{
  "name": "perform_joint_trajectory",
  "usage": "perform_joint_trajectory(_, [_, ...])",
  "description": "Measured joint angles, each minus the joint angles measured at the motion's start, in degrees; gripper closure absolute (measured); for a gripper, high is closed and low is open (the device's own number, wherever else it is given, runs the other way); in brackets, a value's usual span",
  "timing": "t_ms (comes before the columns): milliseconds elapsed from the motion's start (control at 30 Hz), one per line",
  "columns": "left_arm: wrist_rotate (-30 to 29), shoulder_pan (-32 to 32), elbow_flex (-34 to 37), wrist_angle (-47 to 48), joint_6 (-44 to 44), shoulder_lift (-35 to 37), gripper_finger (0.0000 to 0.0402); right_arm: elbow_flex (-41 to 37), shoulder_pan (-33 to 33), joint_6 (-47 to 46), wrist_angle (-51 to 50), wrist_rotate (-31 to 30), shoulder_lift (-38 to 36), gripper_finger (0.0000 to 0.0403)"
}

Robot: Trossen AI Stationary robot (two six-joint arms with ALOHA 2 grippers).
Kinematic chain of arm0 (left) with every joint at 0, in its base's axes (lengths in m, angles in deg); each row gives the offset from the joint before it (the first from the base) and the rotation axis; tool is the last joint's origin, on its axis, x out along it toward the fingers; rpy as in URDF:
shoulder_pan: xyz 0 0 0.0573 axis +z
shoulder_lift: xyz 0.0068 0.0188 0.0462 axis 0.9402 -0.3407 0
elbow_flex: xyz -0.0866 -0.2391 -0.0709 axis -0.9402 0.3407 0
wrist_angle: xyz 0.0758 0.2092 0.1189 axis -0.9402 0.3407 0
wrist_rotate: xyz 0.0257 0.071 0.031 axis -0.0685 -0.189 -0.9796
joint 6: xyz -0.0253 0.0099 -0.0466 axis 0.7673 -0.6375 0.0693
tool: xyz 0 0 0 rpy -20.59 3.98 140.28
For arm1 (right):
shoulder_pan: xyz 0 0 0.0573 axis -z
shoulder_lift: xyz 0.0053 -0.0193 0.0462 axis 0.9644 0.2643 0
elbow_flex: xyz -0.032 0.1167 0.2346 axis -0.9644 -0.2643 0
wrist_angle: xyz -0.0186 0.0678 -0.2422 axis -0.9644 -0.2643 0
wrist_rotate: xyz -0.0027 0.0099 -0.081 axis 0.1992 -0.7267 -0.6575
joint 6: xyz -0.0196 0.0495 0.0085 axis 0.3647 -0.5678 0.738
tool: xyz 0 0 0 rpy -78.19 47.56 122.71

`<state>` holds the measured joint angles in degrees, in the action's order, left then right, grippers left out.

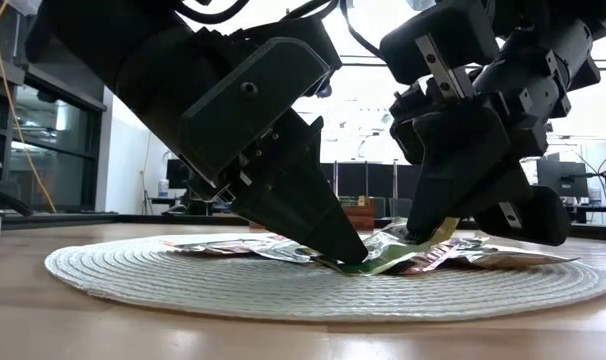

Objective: Pick & Place Tea
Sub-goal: Put the yellow tea bag into the right section of the wooden organizer

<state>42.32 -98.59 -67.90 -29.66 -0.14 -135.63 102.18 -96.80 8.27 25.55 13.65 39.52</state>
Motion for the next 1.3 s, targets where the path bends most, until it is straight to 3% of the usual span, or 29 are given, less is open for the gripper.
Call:
perform_joint_trajectory(533, [6.23, 0.74, 0.22, -1.91, -2.07, 2.66, 0.0225, 0.00, -0.04, 5.57, -0.37, 0.22, -0.35, 0.0402])
perform_joint_trajectory(767, [8.31, 1.98, 0.26, 6.54, -4.15, 8.73, 0.0225, 0.00, -0.02, 7.76, -1.63, 0.00, -0.36, 0.0402])
perform_joint_trajectory(1000, [6.36, 2.80, 0.22, 16.56, -6.41, 16.98, 0.0225, -0.02, -0.02, 12.07, -1.54, 0.46, -1.41, 0.0403])
perform_joint_trajectory(1300, [-2.03, 3.06, 0.04, 35.39, -6.58, 24.58, 0.0225, 0.00, 2.44, 23.37, -13.70, 0.05, -14.40, 0.0403])
